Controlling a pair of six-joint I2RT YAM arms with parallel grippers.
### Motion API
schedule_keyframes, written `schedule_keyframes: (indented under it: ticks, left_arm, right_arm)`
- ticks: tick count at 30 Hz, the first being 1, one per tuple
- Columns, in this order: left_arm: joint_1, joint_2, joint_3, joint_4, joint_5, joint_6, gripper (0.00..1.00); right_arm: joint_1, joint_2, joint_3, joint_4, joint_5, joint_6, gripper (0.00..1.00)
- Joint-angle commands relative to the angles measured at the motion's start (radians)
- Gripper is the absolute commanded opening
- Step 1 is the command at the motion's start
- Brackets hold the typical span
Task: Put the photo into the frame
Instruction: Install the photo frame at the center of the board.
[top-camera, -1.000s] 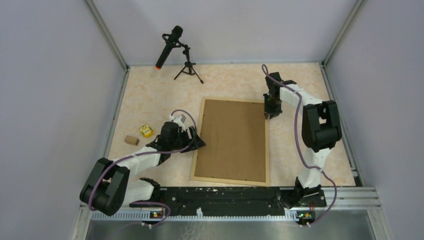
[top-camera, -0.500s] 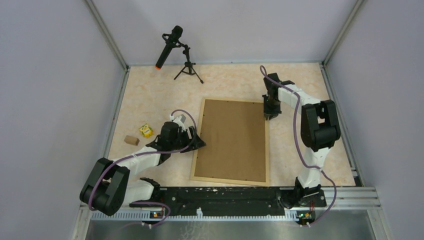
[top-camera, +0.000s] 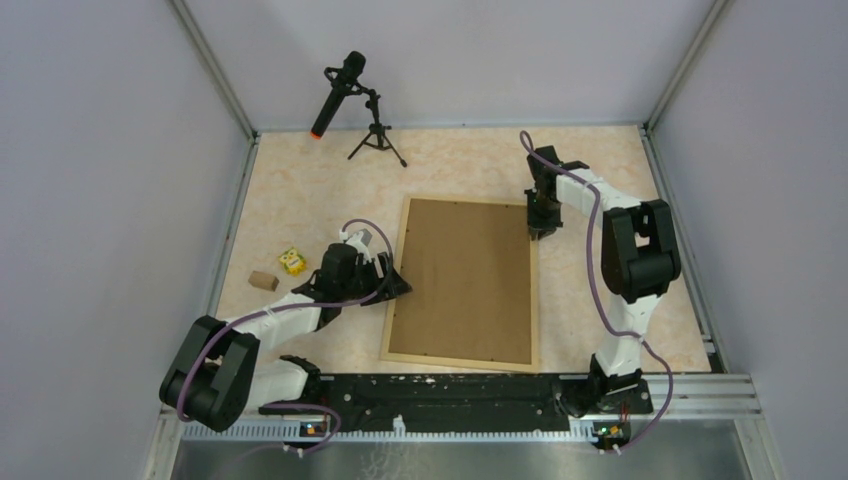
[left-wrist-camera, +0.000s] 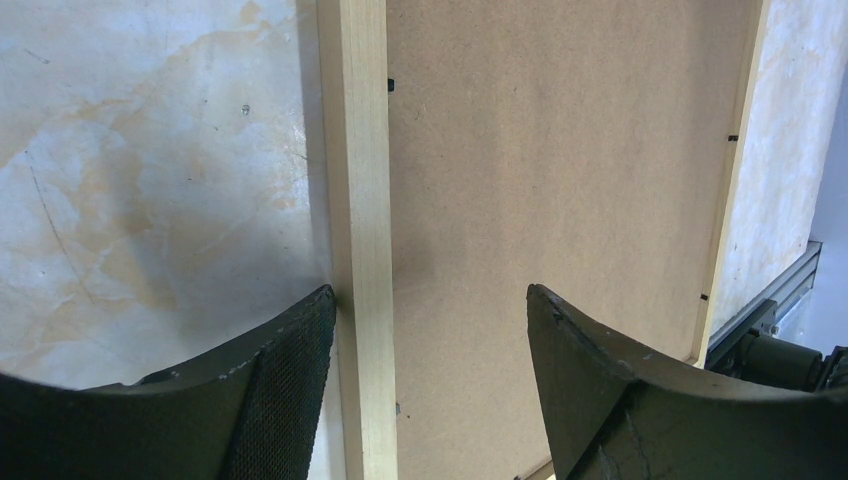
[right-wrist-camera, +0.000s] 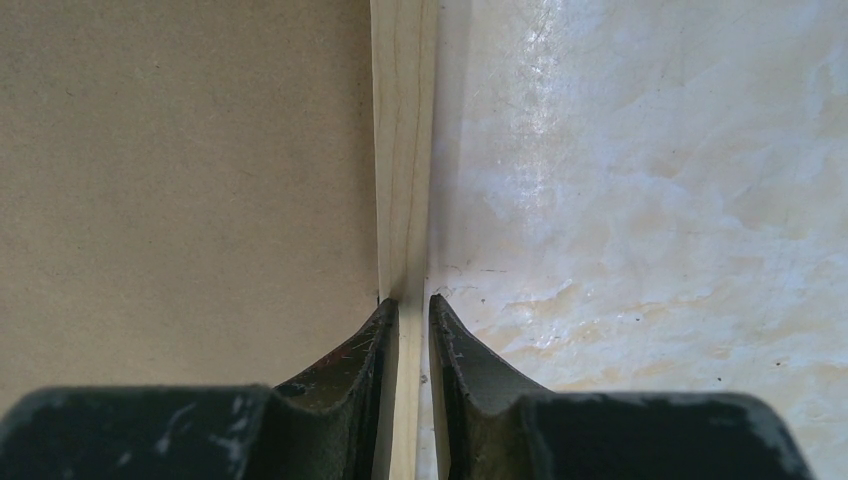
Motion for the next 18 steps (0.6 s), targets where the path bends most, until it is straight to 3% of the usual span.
schedule_keyframes:
  ticks: [1, 18]
  left_arm:
    - [-0.008, -0.006, -0.019, -0.005, -0.017, 0.001, 0.75]
    - [-0.009, -0.014, -0.022, -0.006, -0.022, -0.001, 0.75]
  right_arm:
    - [0.005, 0.043, 0.006, 0.012, -0.010, 0.006, 0.18]
    - [0.005, 0.047, 0.002, 0.004, -0.005, 0.004, 0.20]
